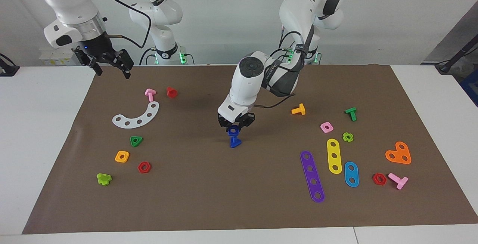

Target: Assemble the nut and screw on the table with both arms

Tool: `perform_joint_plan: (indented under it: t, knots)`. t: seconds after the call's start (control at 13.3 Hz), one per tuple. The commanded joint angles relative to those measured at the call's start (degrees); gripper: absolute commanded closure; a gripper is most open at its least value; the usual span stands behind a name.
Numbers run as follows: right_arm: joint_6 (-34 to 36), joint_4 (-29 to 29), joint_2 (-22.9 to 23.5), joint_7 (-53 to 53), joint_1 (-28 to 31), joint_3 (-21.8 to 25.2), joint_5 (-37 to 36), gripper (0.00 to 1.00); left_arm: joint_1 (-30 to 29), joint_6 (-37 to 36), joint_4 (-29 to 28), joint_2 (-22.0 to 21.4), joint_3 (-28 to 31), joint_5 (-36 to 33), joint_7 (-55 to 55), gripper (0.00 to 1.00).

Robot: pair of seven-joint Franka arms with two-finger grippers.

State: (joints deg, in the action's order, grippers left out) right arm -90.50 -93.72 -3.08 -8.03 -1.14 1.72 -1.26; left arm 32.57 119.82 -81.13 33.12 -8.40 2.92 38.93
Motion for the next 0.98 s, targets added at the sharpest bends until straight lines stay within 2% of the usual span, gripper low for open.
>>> perform_joint_plan:
  t: [0.0,0.9]
  knots:
    - [0.1,-1.0,-0.9,2.7,1.0,-0.4,0.5,0.0,1.1,0.5,1.8,1.7,0.9,-1.8,0.4,1.0]
    - [-0.6,-2.4,-1.5,2.2,1.1,-0.4,0.8,0.0,1.8,2.1,1.3,4.0,0.9,-4.5,0.4,1.0]
